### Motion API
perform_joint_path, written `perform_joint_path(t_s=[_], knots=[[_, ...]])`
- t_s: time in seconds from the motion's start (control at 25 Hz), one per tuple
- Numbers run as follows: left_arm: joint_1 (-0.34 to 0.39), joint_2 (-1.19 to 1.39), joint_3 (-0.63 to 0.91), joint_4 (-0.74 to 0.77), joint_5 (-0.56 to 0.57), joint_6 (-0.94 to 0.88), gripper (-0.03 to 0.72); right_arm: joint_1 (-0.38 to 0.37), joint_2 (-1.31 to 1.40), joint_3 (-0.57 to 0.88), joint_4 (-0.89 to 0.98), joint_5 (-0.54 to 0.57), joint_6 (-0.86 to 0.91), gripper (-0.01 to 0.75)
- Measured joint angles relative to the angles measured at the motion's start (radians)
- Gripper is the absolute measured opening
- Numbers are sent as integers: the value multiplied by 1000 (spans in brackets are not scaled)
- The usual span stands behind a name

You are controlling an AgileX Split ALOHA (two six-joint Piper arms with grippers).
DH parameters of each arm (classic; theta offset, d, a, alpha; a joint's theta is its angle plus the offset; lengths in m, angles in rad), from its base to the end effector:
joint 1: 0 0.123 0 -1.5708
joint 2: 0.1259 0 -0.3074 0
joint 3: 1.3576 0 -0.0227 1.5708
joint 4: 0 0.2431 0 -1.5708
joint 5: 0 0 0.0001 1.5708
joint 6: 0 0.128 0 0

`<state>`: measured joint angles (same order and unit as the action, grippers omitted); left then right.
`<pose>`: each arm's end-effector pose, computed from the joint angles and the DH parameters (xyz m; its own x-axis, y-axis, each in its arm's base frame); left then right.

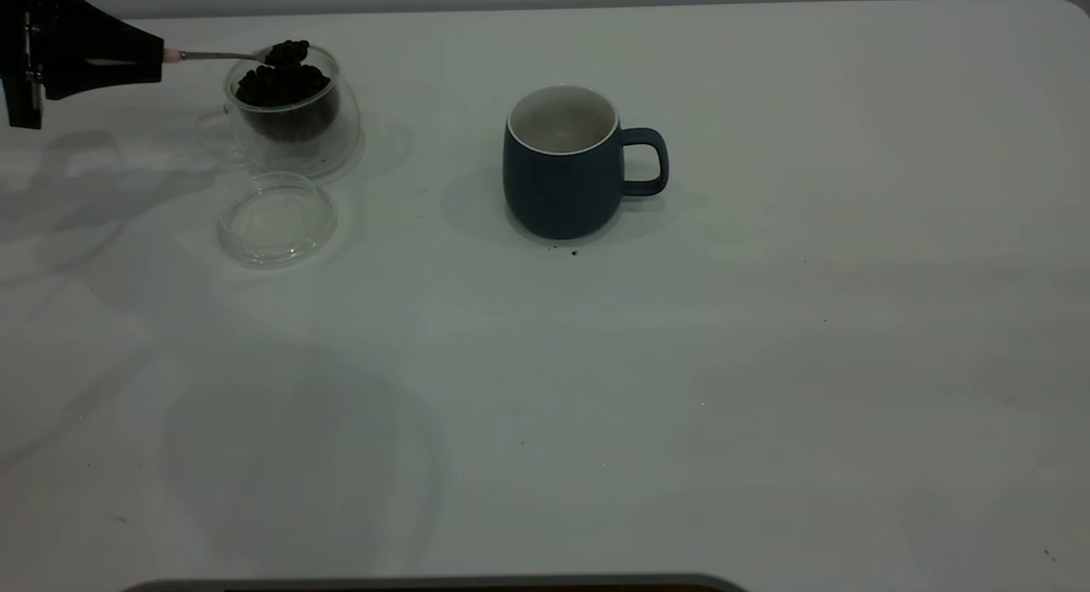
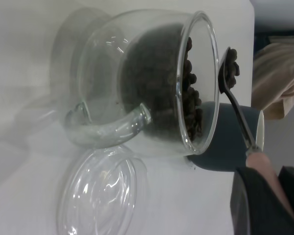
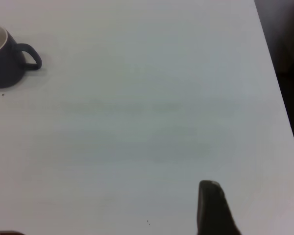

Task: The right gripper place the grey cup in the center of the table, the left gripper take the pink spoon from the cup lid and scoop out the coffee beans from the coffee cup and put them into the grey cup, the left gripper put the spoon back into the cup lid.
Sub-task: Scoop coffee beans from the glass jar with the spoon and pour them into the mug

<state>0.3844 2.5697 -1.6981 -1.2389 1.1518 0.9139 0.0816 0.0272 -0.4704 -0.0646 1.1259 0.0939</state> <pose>0.4821 0.0757 0.0363 -0.9180 -0.3464 -0.1933 -0.0234 0.5337 -0.8453 0.0008 -0.0074 0.2408 -0.5593 0.0204 -0.8287 0.0037 0.9997 0.0221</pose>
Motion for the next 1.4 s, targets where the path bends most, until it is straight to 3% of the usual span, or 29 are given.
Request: perform_joint_path(t_s=[1.4], knots=[[-1,-37,0,-25,4,-95,115,0,0,0,0,0,0,455]])
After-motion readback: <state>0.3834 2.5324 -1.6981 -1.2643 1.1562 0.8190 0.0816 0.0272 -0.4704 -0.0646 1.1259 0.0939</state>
